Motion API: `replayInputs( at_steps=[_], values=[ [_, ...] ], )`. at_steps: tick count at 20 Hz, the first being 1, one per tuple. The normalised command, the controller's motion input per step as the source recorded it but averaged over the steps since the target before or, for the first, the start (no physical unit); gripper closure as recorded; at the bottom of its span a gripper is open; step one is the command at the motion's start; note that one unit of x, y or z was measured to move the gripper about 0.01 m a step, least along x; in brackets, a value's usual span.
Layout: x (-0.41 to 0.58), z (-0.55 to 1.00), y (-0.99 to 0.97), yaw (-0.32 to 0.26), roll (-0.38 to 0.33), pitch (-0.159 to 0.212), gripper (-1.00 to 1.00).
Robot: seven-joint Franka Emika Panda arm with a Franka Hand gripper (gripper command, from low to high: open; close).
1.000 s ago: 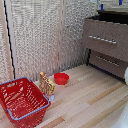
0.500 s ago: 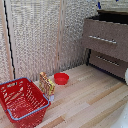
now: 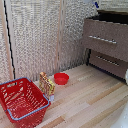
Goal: Compassionately, move the pinch receptors towards pink recepticle. Embrace the recepticle delicately and rise accordingly. Progress forward guided by applied tension and move towards the highest section of the storage unit. Place the recepticle delicately and shut the storage unit.
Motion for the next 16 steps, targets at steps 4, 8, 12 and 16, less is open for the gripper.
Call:
replayInputs(
  at_steps=[4,8,12,16],
  values=[
    [-0.169,-0.04,0.03,0.160,-0.352,0.190,-1.00],
    [-0.119,-0.09,0.17,0.116,-0.351,0.201,-1.00],
    [-0.024,-0.23,0.34,0.067,-0.361,0.171,-1.00],
    [0.000,-0.32,0.41,0.040,-0.373,0.123,-1.00]
  ],
)
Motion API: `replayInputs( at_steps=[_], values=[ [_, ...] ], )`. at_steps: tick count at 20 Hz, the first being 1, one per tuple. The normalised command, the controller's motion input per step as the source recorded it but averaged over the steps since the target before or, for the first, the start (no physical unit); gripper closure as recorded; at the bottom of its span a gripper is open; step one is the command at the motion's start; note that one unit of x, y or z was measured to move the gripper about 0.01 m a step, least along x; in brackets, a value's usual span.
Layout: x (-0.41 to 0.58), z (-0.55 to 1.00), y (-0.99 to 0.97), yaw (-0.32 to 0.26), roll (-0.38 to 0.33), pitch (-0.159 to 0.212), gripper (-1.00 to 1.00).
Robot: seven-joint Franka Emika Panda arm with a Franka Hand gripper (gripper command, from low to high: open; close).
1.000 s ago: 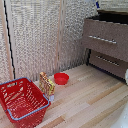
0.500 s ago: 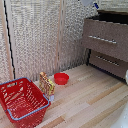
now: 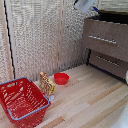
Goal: Compassionately, move the pinch receptors towards pink recepticle. Embrace the recepticle delicately and rise accordingly. Progress forward guided by applied tension and move towards the highest section of the storage unit. Place the recepticle delicately and shut the storage unit.
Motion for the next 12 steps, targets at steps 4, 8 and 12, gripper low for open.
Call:
replayInputs(
  at_steps=[4,8,12],
  values=[
    [0.000,-0.30,0.38,0.043,-0.375,0.112,-1.00],
    [0.000,-0.25,0.30,0.060,-0.375,0.118,-1.00],
    [-0.014,-0.27,0.27,0.069,-0.368,0.123,-1.00]
  ],
)
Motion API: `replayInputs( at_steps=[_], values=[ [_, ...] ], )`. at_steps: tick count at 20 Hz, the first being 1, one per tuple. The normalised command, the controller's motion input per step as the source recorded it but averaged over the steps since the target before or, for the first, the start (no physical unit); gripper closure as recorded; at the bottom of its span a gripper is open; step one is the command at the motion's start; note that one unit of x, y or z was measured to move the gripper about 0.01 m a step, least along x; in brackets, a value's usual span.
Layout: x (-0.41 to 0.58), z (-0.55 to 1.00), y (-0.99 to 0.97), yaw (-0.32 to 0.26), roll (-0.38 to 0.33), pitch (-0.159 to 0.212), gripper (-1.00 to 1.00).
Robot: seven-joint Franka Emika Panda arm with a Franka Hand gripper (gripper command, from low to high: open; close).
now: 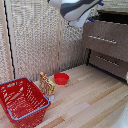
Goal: Compassionately, move the pinch receptors towards pink recepticle. Embrace the recepticle delicately and rise accordingly. Progress forward guided by applied tension and move towards the highest section of the storage unit. Place the recepticle delicately and shut the storage unit.
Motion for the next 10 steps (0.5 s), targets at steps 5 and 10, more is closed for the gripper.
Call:
replayInputs(
  at_steps=[5,10],
  values=[
    [-0.163,-0.44,0.03,0.040,-0.205,0.075,-1.00],
    [-0.134,-0.41,-0.01,0.004,-0.070,0.009,-1.00]
  ],
)
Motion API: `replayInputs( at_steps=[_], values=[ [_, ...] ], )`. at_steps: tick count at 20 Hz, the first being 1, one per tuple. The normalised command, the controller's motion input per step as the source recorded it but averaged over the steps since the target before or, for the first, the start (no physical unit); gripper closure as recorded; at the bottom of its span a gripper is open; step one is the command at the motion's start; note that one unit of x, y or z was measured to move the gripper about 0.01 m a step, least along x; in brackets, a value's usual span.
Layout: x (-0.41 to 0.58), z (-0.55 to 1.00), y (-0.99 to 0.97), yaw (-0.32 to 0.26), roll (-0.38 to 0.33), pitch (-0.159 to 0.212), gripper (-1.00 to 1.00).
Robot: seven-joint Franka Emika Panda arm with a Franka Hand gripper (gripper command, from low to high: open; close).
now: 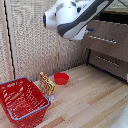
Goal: Compassionately, move the pinch receptors towards pink recepticle. Embrace the recepticle delicately and rise accordingly. Progress forward guided by applied tension and move towards the highest section of the storage unit. Place the recepticle delicately and shut the storage unit.
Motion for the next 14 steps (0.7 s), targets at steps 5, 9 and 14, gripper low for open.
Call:
replayInputs(
  at_steps=[5,9,14],
  values=[
    [-0.049,-0.07,-0.16,-0.007,-0.002,0.000,-1.00],
    [-0.018,0.00,-0.22,-0.008,0.000,0.007,-1.00],
    [-0.068,0.08,-0.30,0.000,0.046,0.029,-1.00]
  ],
)
